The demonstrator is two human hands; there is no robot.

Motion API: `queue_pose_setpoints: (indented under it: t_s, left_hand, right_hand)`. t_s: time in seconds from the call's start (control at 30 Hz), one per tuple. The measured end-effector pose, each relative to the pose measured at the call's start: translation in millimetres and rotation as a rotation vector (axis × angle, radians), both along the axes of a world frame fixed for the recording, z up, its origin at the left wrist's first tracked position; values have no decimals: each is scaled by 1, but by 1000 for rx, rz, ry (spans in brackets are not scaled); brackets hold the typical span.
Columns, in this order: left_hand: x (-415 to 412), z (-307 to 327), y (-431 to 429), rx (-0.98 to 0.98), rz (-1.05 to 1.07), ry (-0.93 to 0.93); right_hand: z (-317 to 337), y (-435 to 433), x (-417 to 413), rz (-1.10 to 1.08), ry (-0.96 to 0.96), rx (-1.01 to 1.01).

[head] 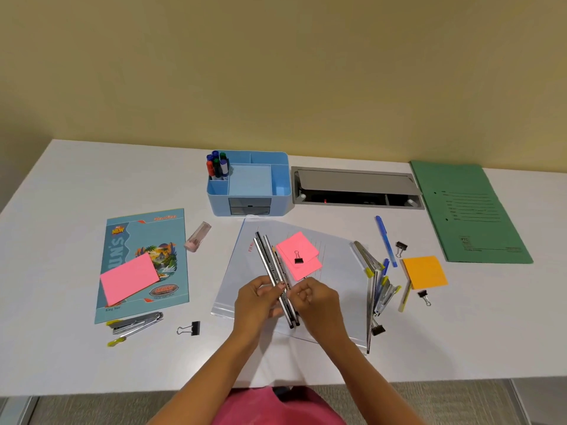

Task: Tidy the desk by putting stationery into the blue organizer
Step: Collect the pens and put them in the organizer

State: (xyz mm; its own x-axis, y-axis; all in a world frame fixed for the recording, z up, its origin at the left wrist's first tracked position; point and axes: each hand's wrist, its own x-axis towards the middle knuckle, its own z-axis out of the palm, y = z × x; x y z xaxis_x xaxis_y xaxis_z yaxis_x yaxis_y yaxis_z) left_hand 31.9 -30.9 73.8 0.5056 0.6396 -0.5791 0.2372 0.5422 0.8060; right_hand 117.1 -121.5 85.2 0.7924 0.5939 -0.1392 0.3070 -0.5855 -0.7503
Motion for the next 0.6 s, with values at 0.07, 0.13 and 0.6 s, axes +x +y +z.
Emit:
queue_pose_setpoints:
  t_s: [0.07, 0.13, 0.6]
  left_hand:
    - [-2, 0, 1, -3, 8, -2]
    - [-4, -2, 2, 0, -6, 14]
    - [-11, 0, 6, -62, 68, -17]
  right_hand:
    - [0, 2, 0, 5, -2, 2]
    - [0, 3, -2, 19, 14, 23]
    - [-37, -27, 51, -22, -15, -405]
